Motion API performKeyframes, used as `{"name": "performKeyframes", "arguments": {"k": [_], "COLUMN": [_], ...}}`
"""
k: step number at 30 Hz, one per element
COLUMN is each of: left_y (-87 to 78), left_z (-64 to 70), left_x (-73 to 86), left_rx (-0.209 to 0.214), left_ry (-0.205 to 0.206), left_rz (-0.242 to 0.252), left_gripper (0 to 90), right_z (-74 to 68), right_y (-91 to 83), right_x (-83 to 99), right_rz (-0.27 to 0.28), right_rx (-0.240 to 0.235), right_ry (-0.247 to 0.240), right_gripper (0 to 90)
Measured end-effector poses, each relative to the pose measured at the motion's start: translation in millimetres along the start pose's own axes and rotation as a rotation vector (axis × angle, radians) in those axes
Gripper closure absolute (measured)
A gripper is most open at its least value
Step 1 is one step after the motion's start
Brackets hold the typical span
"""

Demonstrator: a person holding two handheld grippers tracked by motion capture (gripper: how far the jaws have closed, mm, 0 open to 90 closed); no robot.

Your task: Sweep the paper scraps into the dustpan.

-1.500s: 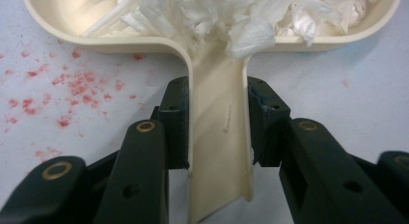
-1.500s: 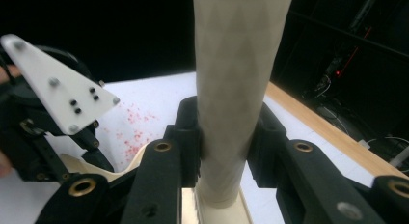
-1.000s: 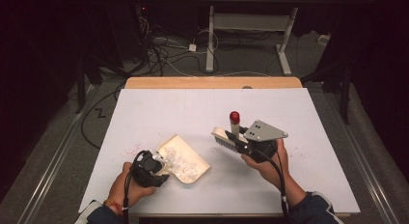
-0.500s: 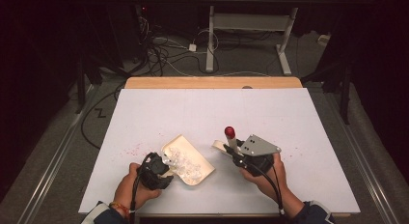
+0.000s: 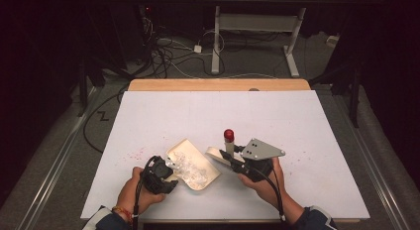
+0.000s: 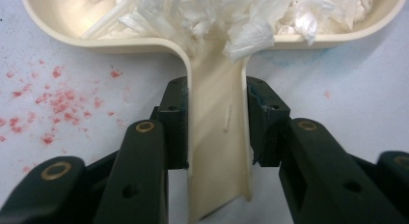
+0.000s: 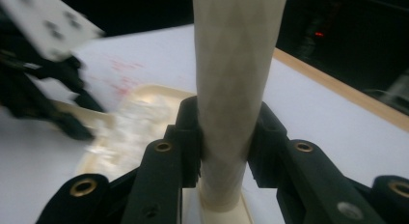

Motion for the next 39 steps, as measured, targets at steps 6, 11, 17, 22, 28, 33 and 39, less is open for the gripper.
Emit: {"name": "performKeyframes", "arguments": {"k": [6,11,17,22,28,33,39], "left_y": [0.0,-0.3,0.2,0.8,1.1,1.1,0.1], "left_z": [-1.1,-2.6,-6.3,-4.7,-5.0,-3.8,-3.2], "left_x": [0.9,1.7,3.1,0.5,-0.6,-0.7,-2.9], "left_rx": [0.010,0.019,0.037,0.028,0.028,0.021,0.024], "left_ry": [-0.006,-0.015,-0.032,-0.027,-0.025,-0.024,-0.039], "left_rz": [0.006,0.012,0.022,0.012,0.006,0.007,-0.008], "left_gripper": [63.1,63.2,63.1,63.2,63.2,63.2,63.2], "right_z": [-2.4,7.6,31.2,35.7,27.0,20.4,-0.8], "right_y": [-25.9,-43.0,-71.8,-62.9,-20.6,3.2,16.1], "right_x": [-16.2,-21.7,-14.4,-6.1,2.6,1.3,-4.1], "right_rz": [0.130,0.134,0.117,0.093,0.067,0.032,-0.016], "right_rx": [-0.077,-0.039,0.029,0.083,0.137,0.159,0.070], "right_ry": [-0.007,0.003,0.044,0.059,0.019,-0.002,-0.024], "right_gripper": [71.1,71.0,71.0,71.1,71.0,71.1,71.0]}}
Point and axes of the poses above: each handheld gripper's, and its own axes: y roughly forward along the jaws, x roughly out of its underside, z roughly to its right, the point moved 1 cm from there along y, roughly forward along the jaws, and after that the axes turned 2 degrees about -y, right-handed, at the moved point
